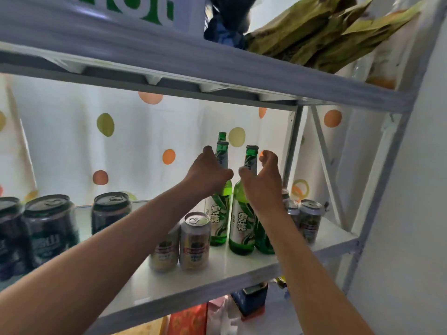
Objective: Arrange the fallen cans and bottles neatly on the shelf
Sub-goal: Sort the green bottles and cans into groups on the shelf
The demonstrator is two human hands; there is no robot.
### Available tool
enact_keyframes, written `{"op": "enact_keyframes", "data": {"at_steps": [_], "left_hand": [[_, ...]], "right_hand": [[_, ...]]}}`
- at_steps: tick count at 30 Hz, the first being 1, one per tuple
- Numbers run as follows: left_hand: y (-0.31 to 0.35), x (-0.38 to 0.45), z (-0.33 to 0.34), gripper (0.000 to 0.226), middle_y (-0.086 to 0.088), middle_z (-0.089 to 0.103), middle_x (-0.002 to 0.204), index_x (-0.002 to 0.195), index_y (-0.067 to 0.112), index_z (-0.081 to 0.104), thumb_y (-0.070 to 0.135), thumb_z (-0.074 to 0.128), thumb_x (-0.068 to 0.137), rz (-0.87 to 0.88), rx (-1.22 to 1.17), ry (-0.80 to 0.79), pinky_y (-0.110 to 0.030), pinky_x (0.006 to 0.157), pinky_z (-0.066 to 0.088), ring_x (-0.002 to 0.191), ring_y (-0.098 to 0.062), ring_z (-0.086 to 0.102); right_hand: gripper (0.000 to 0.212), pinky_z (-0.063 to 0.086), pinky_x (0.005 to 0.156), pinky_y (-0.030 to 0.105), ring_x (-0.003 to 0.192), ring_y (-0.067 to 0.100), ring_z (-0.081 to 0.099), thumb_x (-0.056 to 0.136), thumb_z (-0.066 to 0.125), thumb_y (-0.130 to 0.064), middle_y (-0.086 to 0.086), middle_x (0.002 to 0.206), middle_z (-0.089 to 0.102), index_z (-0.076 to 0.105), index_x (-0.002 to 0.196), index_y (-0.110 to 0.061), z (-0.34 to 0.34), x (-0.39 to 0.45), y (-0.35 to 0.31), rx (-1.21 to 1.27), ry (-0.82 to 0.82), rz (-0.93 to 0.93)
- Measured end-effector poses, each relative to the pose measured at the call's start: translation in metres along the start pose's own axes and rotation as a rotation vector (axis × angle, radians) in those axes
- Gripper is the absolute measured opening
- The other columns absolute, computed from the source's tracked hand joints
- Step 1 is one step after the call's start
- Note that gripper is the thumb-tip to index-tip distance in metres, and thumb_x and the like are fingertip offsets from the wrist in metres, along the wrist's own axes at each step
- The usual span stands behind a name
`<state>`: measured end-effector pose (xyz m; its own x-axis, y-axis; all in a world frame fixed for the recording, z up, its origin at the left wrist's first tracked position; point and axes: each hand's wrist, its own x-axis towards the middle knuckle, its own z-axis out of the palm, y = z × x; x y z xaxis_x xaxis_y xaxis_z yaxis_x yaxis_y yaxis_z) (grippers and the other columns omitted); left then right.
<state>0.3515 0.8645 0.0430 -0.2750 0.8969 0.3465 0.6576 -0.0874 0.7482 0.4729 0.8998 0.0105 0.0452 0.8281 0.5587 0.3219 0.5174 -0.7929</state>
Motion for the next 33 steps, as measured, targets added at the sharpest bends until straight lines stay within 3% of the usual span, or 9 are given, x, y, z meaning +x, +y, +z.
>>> {"op": "enact_keyframes", "data": {"at_steps": [3,5,8,12,17,20,25,29,33], "left_hand": [[0.004,0.022,0.009,0.071,-0.014,0.051,0.127,0.135,0.005,0.032,0.022,0.072,0.079,-0.086,-0.081,0.045,-0.041,0.090,0.051,0.105,-0.029,0.056],[0.000,0.036,0.015,0.068,-0.012,0.056,0.116,0.130,0.007,0.038,0.023,0.075,0.075,-0.156,-0.146,0.041,-0.039,0.086,0.052,0.101,-0.028,0.059],[-0.008,0.047,0.023,0.060,-0.014,0.063,0.102,0.113,0.003,0.057,0.024,0.081,0.062,-0.243,-0.206,-0.023,-0.033,0.071,0.050,0.089,-0.027,0.061],[-0.023,0.050,0.030,0.061,-0.016,0.065,0.108,0.112,0.007,0.062,0.024,0.085,0.059,-0.323,-0.115,-0.115,-0.034,0.064,0.052,0.094,-0.030,0.062],[-0.025,0.047,0.022,0.079,-0.014,0.056,0.127,0.130,0.010,0.053,0.012,0.089,0.060,-0.366,-0.022,-0.292,-0.056,0.073,0.057,0.121,-0.034,0.051],[-0.028,0.039,0.025,0.083,-0.013,0.059,0.123,0.134,0.016,0.052,0.006,0.088,0.060,-0.335,0.053,-0.352,-0.056,0.073,0.057,0.115,-0.032,0.054],[-0.036,0.033,0.025,0.071,-0.007,0.068,0.114,0.121,0.014,0.059,0.005,0.089,0.058,-0.254,0.007,-0.297,-0.050,0.064,0.060,0.084,-0.030,0.070],[-0.046,0.029,0.024,0.069,-0.007,0.071,0.098,0.109,0.013,0.064,0.013,0.093,0.047,-0.230,0.005,-0.185,-0.046,0.059,0.060,0.076,-0.029,0.071],[-0.061,0.021,0.026,0.078,0.001,0.071,0.085,0.101,0.021,0.061,0.033,0.089,0.029,-0.145,0.003,0.003,-0.040,0.070,0.060,0.077,-0.019,0.069]], "right_hand": [[0.066,0.034,0.090,0.023,0.123,0.015,0.047,0.088,0.068,-0.028,0.002,0.141,0.047,0.035,0.143,-0.014,0.002,0.018,0.002,0.052,-0.030,0.025],[0.057,0.040,0.078,0.023,0.103,0.016,0.056,0.085,0.071,-0.028,0.001,0.118,0.057,0.043,0.133,-0.014,0.003,0.030,0.001,0.094,-0.061,0.053],[0.044,0.038,0.058,0.023,0.072,0.011,0.055,0.082,0.073,-0.026,-0.003,0.087,0.057,0.049,0.117,-0.018,0.008,0.041,0.003,0.140,-0.103,0.095],[0.035,0.033,0.055,0.028,0.073,0.018,0.053,0.080,0.072,-0.027,-0.002,0.082,0.054,0.053,0.105,-0.013,0.015,0.042,0.013,-0.011,-0.103,0.106],[0.023,0.035,0.064,0.029,0.079,0.023,0.055,0.084,0.064,-0.022,-0.004,0.082,0.056,0.050,0.102,-0.014,0.022,0.021,0.022,-0.170,0.002,0.012],[0.025,0.039,0.067,0.029,0.082,0.021,0.058,0.085,0.066,-0.026,-0.005,0.087,0.061,0.053,0.104,-0.019,0.028,0.015,0.027,-0.170,0.030,-0.006],[0.026,0.039,0.068,0.029,0.084,0.022,0.059,0.081,0.072,-0.027,-0.008,0.082,0.053,0.051,0.094,-0.019,0.028,0.013,0.028,-0.154,0.095,0.015],[0.010,0.046,0.067,0.033,0.077,0.024,0.060,0.078,0.064,-0.022,-0.008,0.073,0.056,0.054,0.082,-0.021,0.032,0.003,0.023,-0.139,0.186,0.025],[0.012,0.038,0.060,0.030,0.066,0.024,0.055,0.075,0.061,-0.019,-0.005,0.063,0.054,0.050,0.071,-0.018,0.036,-0.008,0.020,-0.076,0.227,-0.023]]}}
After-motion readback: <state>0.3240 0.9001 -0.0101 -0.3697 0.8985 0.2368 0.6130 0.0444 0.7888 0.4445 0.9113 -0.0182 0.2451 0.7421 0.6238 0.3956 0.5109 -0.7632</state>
